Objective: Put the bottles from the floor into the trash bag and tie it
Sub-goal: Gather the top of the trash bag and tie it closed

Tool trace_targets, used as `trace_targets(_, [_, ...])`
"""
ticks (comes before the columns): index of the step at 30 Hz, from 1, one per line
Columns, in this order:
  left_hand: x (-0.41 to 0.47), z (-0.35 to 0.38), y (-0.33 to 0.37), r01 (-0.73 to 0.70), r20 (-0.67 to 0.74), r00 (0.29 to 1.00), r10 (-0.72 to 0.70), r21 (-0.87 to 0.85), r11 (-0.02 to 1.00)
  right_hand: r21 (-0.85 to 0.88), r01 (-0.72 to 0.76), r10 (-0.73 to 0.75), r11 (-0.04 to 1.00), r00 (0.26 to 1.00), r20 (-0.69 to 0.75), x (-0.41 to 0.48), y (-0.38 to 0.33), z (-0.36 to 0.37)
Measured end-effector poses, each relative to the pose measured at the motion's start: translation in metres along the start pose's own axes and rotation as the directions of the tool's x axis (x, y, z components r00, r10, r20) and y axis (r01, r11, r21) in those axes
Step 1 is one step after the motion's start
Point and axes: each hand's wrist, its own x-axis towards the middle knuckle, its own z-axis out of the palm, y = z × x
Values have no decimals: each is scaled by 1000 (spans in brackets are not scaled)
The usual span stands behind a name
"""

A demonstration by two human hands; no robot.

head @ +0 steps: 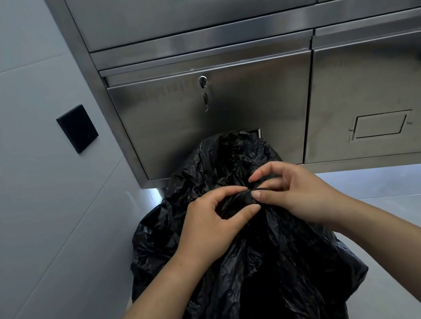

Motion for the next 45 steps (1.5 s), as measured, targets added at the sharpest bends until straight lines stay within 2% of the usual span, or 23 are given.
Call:
trace_targets(6, [2, -4, -4, -35, 88, 996, 32, 39, 999, -29, -24, 25, 999, 999, 45, -1, 1, -7])
trace_targets(10, [4, -6, -4, -98, 94, 991, 93, 50, 994, 130, -119, 99, 984, 983, 153, -3, 1, -11])
trace_targets(17, [5, -5, -1, -139, 101, 987, 128, 111, 984, 298, -68, 22, 952, 987, 157, -2, 6, -7])
trace_targets(20, [4, -6, -2, -119, 126, 986, 107, 87, 989, 225, 42, -81, 973, 982, 168, -3, 7, -7])
trace_targets(23, [6, -10, -1, -75, 99, 993, 70, 39, 996, -55, 274, -260, 960, 948, 183, -3, 0, -5])
trace_targets(26, [8, -14, 1, -51, 112, 992, 51, -7, 999, -257, 393, -381, 883, 919, 99, -1, -1, 2])
trace_targets(31, [9, -14, 3, -5, 116, 993, 14, -79, 997, -287, 426, -455, 858, 890, -40, 0, 3, 5])
trace_targets(38, [14, -18, 2, 159, 164, 979, -123, -231, 960, -184, 313, -343, 932, 926, -161, 8, 14, 7])
trace_targets(42, [12, -21, 3, 250, 258, 950, -177, -288, 924, -125, 272, -295, 954, 928, -228, 9, 22, 6])
trace_targets(45, [9, -18, 2, 297, 259, 941, -220, -313, 902, -130, 260, -285, 957, 925, -250, 9, 26, 8])
